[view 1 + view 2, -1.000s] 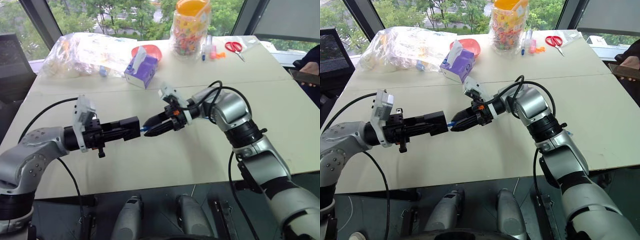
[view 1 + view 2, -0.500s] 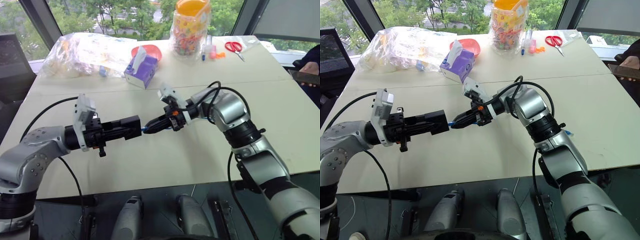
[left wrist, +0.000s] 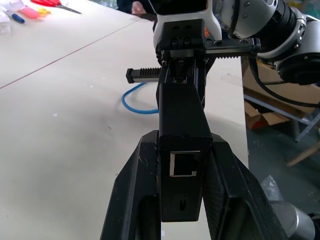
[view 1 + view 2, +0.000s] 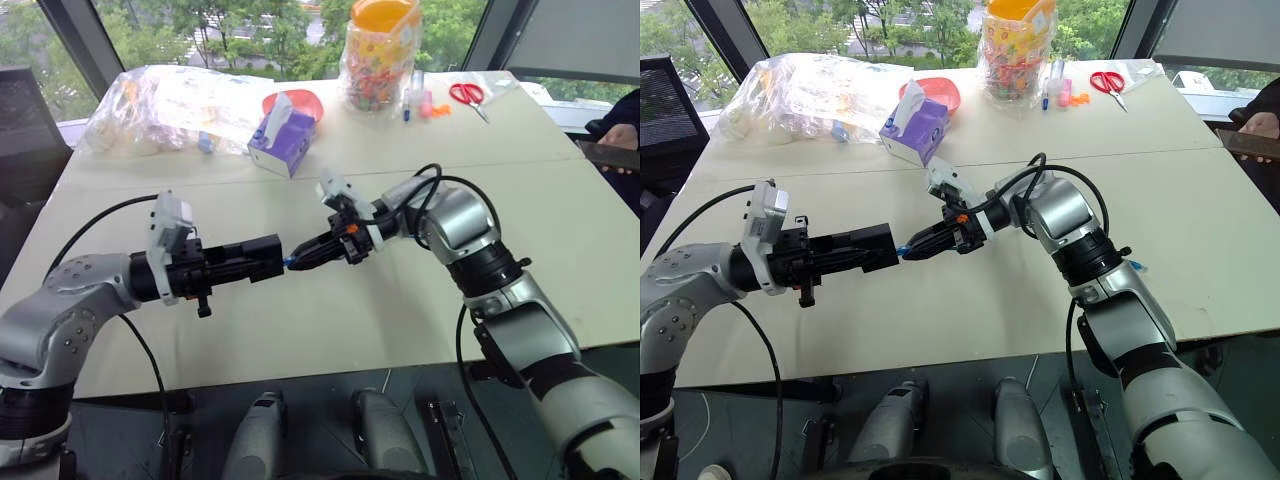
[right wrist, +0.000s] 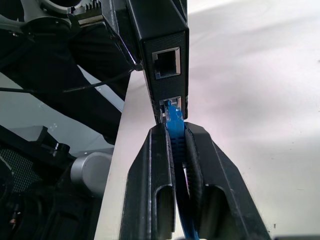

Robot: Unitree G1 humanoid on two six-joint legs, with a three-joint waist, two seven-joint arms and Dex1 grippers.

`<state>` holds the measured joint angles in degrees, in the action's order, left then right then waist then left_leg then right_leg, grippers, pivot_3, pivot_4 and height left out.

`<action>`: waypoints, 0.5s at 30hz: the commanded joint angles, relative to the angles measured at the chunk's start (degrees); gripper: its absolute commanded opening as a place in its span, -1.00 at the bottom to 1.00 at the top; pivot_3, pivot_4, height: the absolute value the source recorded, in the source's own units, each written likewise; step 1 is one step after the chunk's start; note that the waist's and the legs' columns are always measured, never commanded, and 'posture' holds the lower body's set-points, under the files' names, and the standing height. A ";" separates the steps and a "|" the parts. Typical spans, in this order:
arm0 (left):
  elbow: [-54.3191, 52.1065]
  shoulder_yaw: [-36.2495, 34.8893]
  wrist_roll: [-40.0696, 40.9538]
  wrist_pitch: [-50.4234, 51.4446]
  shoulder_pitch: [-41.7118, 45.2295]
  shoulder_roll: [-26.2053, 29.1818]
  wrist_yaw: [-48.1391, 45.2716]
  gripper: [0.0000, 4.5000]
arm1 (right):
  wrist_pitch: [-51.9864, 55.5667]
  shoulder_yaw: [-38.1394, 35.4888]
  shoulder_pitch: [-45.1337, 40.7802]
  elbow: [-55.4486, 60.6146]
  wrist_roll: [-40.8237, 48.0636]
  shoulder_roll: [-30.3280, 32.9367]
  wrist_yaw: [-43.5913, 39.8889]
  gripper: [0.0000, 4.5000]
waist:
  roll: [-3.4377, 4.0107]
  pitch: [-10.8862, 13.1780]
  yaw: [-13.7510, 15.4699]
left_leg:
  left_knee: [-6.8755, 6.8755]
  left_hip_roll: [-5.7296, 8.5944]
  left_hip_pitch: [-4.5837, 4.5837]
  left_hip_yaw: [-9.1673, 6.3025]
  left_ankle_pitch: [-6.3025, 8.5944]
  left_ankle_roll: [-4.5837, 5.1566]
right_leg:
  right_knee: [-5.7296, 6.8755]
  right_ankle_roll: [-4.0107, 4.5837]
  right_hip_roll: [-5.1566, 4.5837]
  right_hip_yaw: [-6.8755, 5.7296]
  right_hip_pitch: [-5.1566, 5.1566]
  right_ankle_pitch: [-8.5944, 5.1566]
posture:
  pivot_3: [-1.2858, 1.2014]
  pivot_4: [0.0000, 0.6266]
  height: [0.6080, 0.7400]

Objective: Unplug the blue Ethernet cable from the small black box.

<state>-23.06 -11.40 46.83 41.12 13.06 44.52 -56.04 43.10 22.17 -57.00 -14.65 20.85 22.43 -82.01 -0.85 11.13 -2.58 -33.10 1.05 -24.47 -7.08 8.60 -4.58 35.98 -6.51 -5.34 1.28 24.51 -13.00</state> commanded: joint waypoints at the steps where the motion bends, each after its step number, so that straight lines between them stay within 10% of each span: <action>1: -0.29 -0.53 -0.06 -0.69 -0.01 0.35 0.20 -0.78 | -1.19 -0.83 -0.61 1.66 -0.43 -0.55 1.51 -0.03 | 0.00 0.00 0.00 | 0.00 0.00 0.00 0.00 0.00 0.00 | 0.00 0.00 0.00 0.00 0.00 0.00 | 0.03 -0.52 0.82; 4: -0.33 -0.53 -0.05 -0.71 -0.08 0.30 0.25 -0.78 | -1.20 -0.41 -0.68 1.67 -0.52 -0.37 1.14 0.63 | 0.00 0.00 0.00 | 0.01 0.00 0.00 0.00 0.00 0.00 | 0.00 0.00 0.00 0.00 0.01 0.00 | 0.03 -0.52 0.82; 15: -1.25 -0.66 0.76 -0.34 -0.36 0.01 1.19 -0.78 | 2.39 -0.33 -1.96 1.04 0.49 -1.00 0.33 0.63 | 0.00 0.00 0.00 | 0.01 0.00 0.00 0.00 0.00 0.00 | 0.00 0.00 0.00 0.00 0.01 0.00 | 0.03 -0.52 0.82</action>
<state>-22.70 -11.39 46.80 41.13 12.67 44.44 -54.86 44.92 22.24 -57.11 -14.63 20.44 21.89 -81.23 -0.85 11.14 -2.58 -33.09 1.05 -24.48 -7.08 8.60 -4.58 35.98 -6.51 -5.34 1.28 24.52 -13.00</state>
